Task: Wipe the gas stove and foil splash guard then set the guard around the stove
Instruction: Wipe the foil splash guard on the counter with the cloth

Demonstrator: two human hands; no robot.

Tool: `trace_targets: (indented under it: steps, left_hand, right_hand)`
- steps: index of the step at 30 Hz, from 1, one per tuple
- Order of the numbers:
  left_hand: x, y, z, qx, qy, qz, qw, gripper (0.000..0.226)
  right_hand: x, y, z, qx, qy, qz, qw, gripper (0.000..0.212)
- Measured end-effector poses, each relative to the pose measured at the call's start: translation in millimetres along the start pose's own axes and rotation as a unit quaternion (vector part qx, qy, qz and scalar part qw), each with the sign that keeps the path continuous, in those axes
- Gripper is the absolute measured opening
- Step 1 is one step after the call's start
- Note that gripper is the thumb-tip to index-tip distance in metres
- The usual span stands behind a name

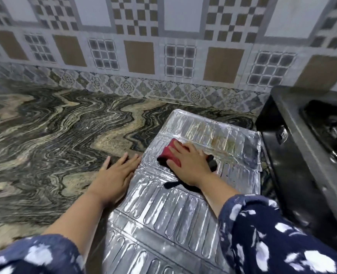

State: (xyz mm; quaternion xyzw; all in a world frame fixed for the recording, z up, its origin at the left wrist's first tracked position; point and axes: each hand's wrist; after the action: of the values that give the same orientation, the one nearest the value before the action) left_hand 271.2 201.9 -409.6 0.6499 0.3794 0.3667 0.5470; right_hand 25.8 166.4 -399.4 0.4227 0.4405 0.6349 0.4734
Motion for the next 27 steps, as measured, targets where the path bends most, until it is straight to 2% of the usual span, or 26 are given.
trace_targets:
  steps: [4, 6, 11, 16, 19, 27]
  left_hand:
    - [18, 7, 4, -0.031, 0.003, 0.02, 0.999, 0.076]
    - [15, 10, -3, -0.023, 0.015, -0.002, 1.0, 0.078]
    - [-25, 12, -19, 0.043, 0.039, -0.036, 0.998, 0.051]
    - [-63, 10, -19, 0.103, 0.052, -0.037, 0.993, 0.05]
    - [-71, 3, -12, 0.11, 0.046, -0.037, 0.992, 0.049]
    - [-72, -8, -5, 0.088, 0.043, -0.081, 0.992, 0.049]
  right_hand:
    - [13, -13, 15, 0.022, 0.007, 0.003, 1.0, 0.065]
    - [16, -13, 16, 0.031, 0.013, 0.01, 0.999, 0.067]
    - [12, -7, 9, 0.04, 0.036, -0.005, 0.999, 0.062]
    - [13, -17, 9, 0.042, 0.061, -0.008, 0.997, 0.052]
    - [6, -16, 4, 0.04, 0.069, 0.006, 0.997, 0.054]
    - [-58, 2, -33, 0.048, -0.031, -0.003, 0.998, 0.074]
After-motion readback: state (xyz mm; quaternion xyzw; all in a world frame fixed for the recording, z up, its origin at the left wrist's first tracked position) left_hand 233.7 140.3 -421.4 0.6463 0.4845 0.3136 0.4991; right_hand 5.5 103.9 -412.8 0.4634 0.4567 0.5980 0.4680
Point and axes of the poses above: each hand's wrist, its own x-axis away from the middle knuckle, its own y-axis out of the back of the hand, z = x × y, and after that the axes turned 7 degrees about -y, right-handed
